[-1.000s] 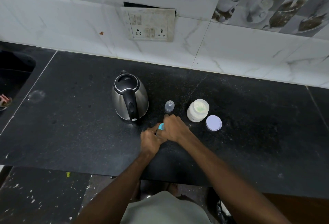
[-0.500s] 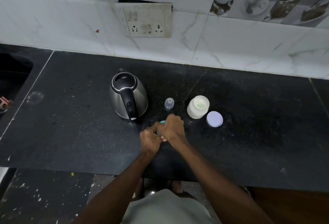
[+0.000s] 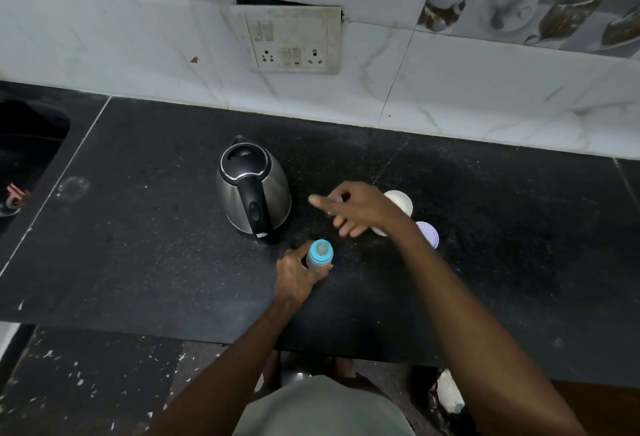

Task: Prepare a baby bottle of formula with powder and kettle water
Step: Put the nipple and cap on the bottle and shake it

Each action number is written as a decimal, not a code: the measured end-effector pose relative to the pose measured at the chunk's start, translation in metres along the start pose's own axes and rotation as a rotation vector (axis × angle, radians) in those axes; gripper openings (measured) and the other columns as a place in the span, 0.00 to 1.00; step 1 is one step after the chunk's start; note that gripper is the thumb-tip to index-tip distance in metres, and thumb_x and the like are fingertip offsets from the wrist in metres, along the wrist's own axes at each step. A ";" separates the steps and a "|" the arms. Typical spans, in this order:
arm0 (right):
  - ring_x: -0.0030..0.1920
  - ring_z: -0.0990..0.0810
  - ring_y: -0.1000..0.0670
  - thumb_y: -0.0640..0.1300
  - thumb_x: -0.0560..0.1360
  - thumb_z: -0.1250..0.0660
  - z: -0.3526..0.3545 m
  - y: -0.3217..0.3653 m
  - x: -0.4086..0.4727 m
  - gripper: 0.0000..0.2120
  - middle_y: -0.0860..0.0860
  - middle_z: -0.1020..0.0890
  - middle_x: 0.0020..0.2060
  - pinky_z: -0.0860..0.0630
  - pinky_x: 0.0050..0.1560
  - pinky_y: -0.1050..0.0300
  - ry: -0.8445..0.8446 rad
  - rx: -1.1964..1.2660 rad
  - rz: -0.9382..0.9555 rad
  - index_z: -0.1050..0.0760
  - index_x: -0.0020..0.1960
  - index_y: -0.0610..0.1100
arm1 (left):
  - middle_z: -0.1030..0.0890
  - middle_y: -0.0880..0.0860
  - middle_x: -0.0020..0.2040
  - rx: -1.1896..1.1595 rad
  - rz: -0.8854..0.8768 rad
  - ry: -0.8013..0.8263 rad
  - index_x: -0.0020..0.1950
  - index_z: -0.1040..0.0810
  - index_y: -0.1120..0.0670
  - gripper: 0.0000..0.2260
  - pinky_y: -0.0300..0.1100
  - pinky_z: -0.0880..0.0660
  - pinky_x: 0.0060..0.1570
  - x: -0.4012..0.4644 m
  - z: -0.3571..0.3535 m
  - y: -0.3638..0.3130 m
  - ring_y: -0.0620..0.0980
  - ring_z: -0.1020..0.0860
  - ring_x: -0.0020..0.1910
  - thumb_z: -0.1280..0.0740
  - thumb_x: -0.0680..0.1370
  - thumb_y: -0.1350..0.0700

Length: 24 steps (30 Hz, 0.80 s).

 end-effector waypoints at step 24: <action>0.52 0.16 0.54 0.45 0.69 0.19 -0.005 -0.036 0.017 0.25 0.52 0.16 0.54 0.19 0.55 0.54 -0.381 -0.122 0.368 0.23 0.63 0.48 | 0.16 0.49 0.65 0.016 -0.009 0.055 0.70 0.18 0.54 0.30 0.37 0.26 0.67 0.005 0.001 0.002 0.43 0.19 0.63 0.16 0.69 0.54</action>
Point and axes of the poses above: each hand's wrist, its own x-axis towards the middle knuckle, its own z-axis out of the back of the hand, y = z × x, the point moved 2 cm from there along x, towards the middle knuckle
